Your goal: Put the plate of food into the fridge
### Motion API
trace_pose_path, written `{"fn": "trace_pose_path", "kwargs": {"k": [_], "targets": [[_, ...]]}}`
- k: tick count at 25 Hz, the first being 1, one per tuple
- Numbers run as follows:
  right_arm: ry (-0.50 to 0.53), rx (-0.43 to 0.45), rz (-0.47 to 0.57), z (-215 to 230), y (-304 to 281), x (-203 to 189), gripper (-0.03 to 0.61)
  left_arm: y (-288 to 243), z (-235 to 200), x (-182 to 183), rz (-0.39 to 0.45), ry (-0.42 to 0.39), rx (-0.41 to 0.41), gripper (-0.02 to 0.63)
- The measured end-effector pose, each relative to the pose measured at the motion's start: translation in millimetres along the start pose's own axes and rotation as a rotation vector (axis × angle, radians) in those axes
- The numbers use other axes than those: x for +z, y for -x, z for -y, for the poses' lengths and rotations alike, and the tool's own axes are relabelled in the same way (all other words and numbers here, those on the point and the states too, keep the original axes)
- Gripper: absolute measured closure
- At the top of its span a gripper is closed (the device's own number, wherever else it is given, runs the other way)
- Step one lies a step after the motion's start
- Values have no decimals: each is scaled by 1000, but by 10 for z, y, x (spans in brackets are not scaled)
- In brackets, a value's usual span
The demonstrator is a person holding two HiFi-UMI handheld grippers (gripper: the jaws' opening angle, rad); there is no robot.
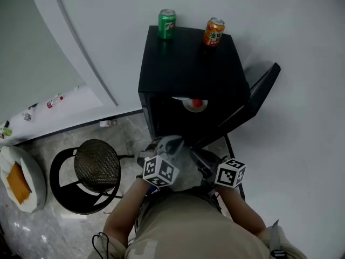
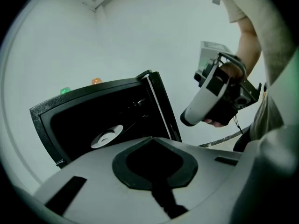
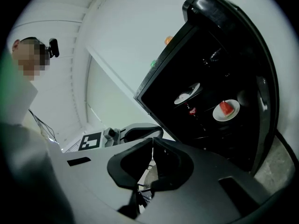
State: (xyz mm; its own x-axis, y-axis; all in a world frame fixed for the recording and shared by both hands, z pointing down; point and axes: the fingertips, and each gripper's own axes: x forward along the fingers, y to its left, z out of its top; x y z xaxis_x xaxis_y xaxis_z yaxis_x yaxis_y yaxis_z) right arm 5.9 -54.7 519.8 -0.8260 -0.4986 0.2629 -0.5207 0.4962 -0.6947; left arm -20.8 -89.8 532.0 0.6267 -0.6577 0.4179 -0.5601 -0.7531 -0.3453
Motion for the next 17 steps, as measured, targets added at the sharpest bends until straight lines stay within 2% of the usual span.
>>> {"fn": "trace_pose_path", "kwargs": {"k": [9,17], "targets": [[12,63,59,71,831,95,554,-111,545,611,27,94,39,606],[16,101,93,182,1825,67,555,-173,1184,1129,16,123,80,606]]}}
